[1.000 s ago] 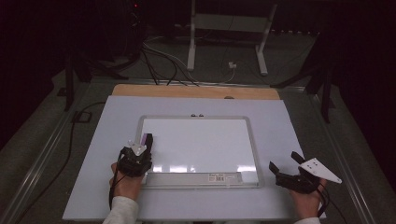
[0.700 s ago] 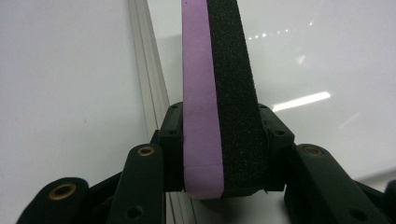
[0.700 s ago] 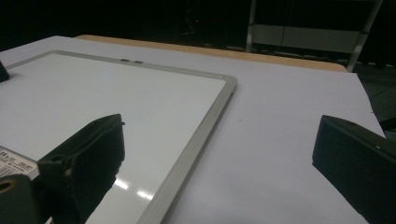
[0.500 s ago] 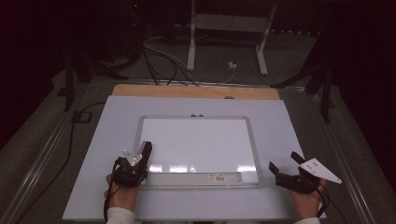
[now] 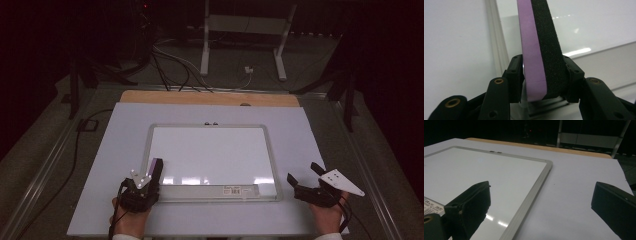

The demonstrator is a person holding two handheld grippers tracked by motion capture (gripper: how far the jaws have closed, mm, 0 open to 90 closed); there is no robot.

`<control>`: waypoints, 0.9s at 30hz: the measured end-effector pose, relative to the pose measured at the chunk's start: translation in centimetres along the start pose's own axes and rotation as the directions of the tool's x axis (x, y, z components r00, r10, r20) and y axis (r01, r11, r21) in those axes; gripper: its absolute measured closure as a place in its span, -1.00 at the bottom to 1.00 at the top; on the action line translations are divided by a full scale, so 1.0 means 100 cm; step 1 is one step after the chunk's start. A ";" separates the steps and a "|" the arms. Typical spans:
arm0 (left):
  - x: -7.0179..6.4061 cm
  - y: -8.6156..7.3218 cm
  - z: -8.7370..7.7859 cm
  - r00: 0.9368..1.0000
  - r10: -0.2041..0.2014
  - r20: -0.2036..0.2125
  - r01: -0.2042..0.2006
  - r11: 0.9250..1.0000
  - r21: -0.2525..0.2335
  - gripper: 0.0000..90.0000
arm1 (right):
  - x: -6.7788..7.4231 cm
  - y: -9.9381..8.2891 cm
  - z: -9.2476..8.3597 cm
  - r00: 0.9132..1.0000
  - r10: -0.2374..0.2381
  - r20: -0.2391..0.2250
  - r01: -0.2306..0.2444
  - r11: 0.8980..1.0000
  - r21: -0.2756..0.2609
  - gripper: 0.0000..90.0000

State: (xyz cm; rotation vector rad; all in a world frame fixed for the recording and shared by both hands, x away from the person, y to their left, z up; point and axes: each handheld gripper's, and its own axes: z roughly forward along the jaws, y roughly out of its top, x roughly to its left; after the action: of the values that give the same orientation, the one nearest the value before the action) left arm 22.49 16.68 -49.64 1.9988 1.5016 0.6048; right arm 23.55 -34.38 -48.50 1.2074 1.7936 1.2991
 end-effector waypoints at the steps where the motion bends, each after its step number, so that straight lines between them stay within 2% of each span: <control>1: 0.000 0.000 -0.001 1.000 -0.001 0.005 0.001 1.000 -0.002 0.31 | 0.000 0.000 0.000 1.000 0.001 -0.001 -0.001 1.000 0.001 -0.95; 2: 0.001 0.000 -0.001 1.000 -0.005 0.016 0.005 1.000 -0.008 0.28 | 0.000 0.000 0.000 1.000 0.000 -0.002 0.000 1.000 0.001 -0.95; 5: 0.002 0.002 -0.003 1.000 -0.007 0.022 0.008 0.999 -0.043 -0.01 | 0.000 0.000 0.000 1.000 0.001 0.000 -0.001 1.000 -0.002 -0.95; 9: 0.007 0.010 -0.007 0.998 -0.005 0.063 0.013 0.992 -0.127 -0.23 | 0.000 0.000 0.000 1.000 0.002 0.000 -0.002 1.000 -0.001 -0.95; 14: 0.017 0.022 -0.011 0.994 0.005 0.112 0.020 0.974 -0.226 -0.52 | 0.000 0.000 0.000 1.000 0.003 -0.002 -0.003 1.000 0.001 -0.95; 19: 0.031 0.032 -0.016 0.990 0.027 0.139 0.018 0.950 -0.311 -0.70 | 0.000 0.000 0.000 1.000 0.000 -0.003 0.000 1.000 -0.001 -0.95; 22: 0.039 0.037 -0.019 0.984 0.045 0.172 0.019 0.936 -0.352 -0.85 | 0.000 0.000 0.001 1.000 -0.001 -0.003 0.001 1.000 0.000 -0.95; 24: 0.045 0.040 -0.020 0.983 0.051 0.175 0.018 0.928 -0.371 -0.95 | 0.000 0.000 0.001 1.000 -0.001 -0.004 0.001 1.000 -0.001 -0.95; 27: 0.054 0.040 -0.022 0.985 0.054 0.165 0.018 0.914 -0.406 -0.98 | 0.001 0.000 0.001 1.000 -0.002 -0.005 0.002 1.000 -0.001 -0.95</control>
State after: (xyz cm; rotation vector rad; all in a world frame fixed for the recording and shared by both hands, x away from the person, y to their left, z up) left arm 25.35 21.35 -45.23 1.6947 1.1444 0.6697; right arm 23.59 -34.30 -48.52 1.2027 1.7969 1.3034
